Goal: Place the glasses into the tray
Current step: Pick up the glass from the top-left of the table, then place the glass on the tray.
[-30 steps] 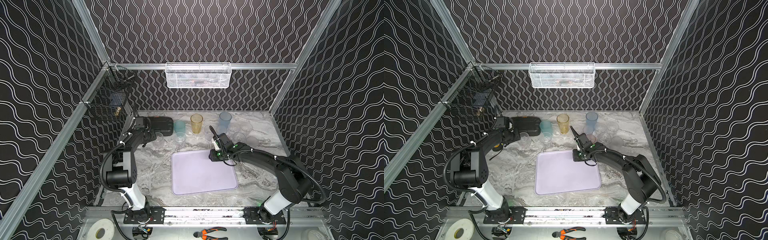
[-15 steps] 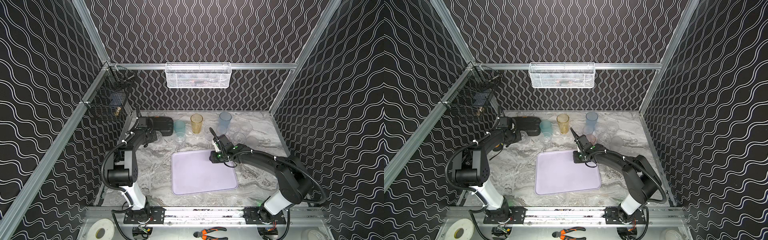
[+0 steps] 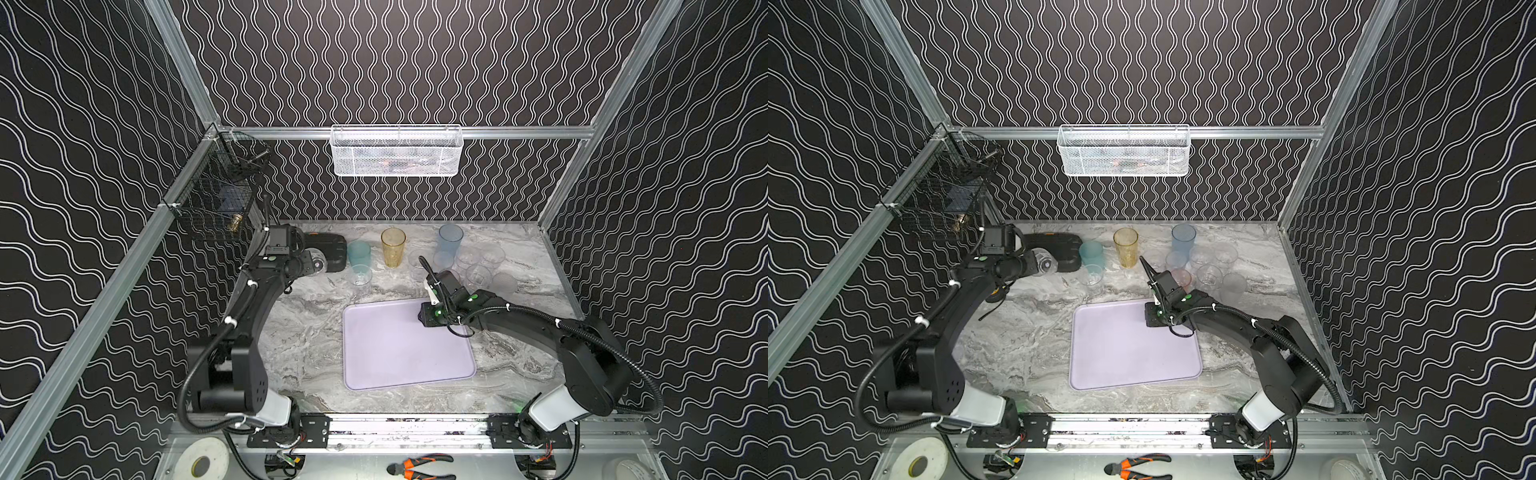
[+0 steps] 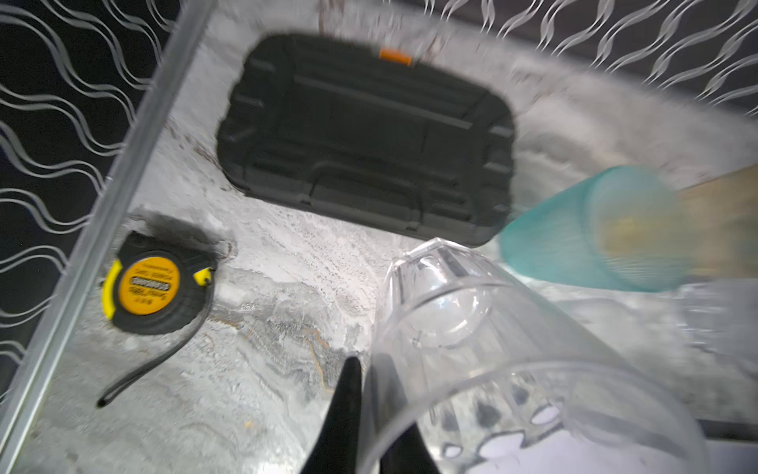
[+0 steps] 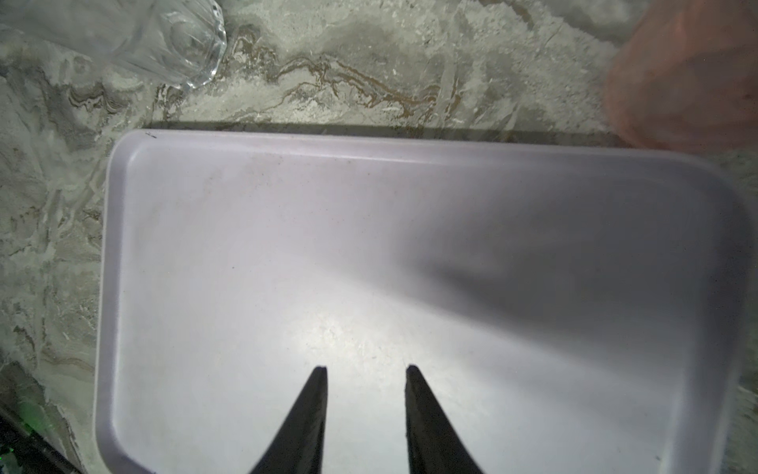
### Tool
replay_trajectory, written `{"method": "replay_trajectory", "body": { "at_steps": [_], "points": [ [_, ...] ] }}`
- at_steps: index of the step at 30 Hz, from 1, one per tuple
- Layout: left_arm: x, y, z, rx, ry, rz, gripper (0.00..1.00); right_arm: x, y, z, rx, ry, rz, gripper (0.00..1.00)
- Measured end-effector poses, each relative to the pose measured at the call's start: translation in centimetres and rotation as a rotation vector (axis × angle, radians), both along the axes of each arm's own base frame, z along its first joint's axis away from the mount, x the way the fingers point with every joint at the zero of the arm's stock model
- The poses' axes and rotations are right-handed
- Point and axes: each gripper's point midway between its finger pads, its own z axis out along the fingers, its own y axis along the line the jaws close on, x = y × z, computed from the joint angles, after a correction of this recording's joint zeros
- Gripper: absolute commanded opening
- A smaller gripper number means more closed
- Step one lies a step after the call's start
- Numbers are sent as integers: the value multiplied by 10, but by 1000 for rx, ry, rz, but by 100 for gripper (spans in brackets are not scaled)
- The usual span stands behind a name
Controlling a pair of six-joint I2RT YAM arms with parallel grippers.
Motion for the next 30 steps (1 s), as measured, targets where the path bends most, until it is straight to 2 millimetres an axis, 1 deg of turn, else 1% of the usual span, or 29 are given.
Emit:
{"method": "replay_trajectory", "body": {
  "at_steps": [2, 3, 4, 6, 8, 11, 13, 15, 18, 20, 23, 28, 30],
  "points": [
    [-9, -5, 22, 14, -37, -3, 0, -1, 3, 0, -3, -1, 5, 34],
    [-14, -10, 28, 11, -44, -16, 0, -1, 7, 0, -1, -2, 12, 34],
    [-20, -18, 33, 2, -45, -37, 0, -2, 11, 1, 0, -4, 21, 34],
    [-33, -32, 33, -2, -18, -76, 0, -3, 18, 2, 1, -6, 37, 34],
    [-49, -55, 25, -13, 34, -143, 0, -5, 25, 1, -3, -6, 53, 34],
    [-76, -82, 8, -37, 125, -233, 0, -10, 33, -1, -9, -6, 70, 34],
    [-91, -91, -1, -49, 171, -257, 0, -14, 36, -2, -14, -8, 81, 34],
    [-102, -96, -13, -46, 219, -275, 0, -16, 39, -4, -21, -9, 88, 34],
    [-117, -100, -37, -44, 312, -293, 0, -20, 41, -6, -27, -9, 92, 34],
    [-122, -102, -49, -40, 358, -301, 0, -22, 40, -8, -31, -8, 89, 34],
    [-120, -107, -59, -35, 397, -317, 0, -27, 36, -10, -45, -9, 85, 34],
    [-107, -115, -68, -9, 425, -348, 0, -35, 26, -13, -59, -9, 75, 34],
    [-101, -117, -74, 4, 442, -355, 0, -37, 24, -14, -63, -11, 70, 34]
  ]
}}
